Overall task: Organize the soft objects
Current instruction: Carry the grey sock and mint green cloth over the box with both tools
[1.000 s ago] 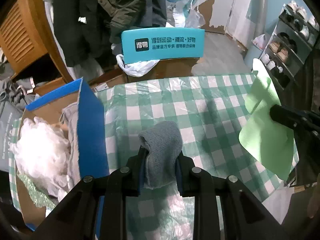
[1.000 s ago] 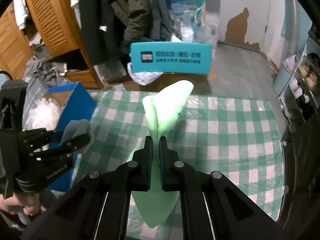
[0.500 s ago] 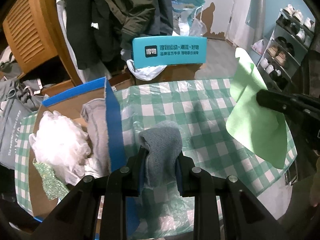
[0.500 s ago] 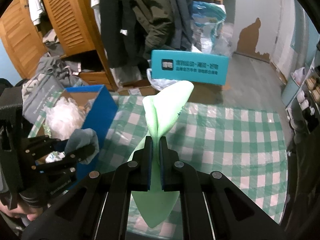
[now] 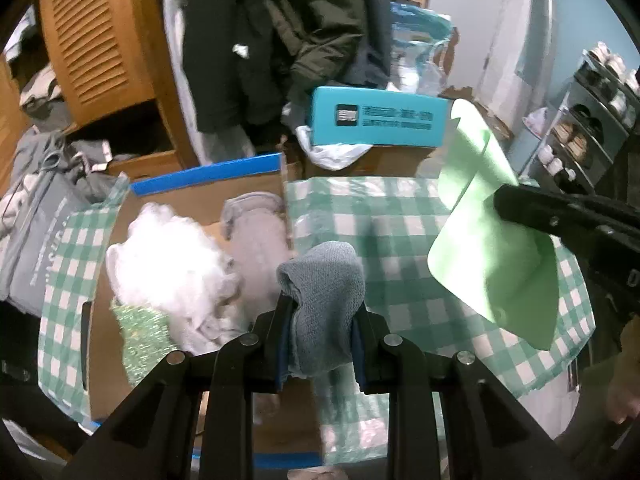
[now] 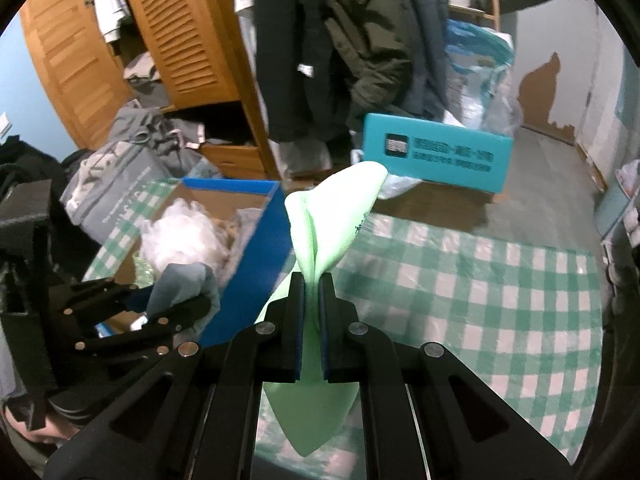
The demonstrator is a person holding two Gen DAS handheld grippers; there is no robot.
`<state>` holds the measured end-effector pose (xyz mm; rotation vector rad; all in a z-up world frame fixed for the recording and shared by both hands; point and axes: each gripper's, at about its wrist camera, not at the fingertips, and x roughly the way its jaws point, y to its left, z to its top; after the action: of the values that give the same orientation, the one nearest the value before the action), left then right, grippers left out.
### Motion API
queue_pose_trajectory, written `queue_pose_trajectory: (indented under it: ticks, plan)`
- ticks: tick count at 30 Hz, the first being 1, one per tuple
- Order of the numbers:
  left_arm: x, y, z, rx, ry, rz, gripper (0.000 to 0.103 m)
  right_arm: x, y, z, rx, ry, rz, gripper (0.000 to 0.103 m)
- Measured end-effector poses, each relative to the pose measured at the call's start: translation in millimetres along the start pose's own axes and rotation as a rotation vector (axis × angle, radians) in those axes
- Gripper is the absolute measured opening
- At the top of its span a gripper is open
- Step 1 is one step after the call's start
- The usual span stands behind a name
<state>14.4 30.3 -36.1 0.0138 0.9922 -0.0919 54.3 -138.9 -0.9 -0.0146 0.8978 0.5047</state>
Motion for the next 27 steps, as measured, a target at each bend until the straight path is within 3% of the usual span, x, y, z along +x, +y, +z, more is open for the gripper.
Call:
queue_pose_trajectory:
  ticks: [12, 27]
  plan:
    - [-1, 64, -13, -0.110, 0.003, 0.038, 0.025, 23, 60, 20, -0.056, 0.010, 0.076, 0.005]
    - [18, 119, -39, -0.194, 0.062, 0.092, 0.025, 79, 121, 25, -0.100, 0.115, 0.146, 0.005]
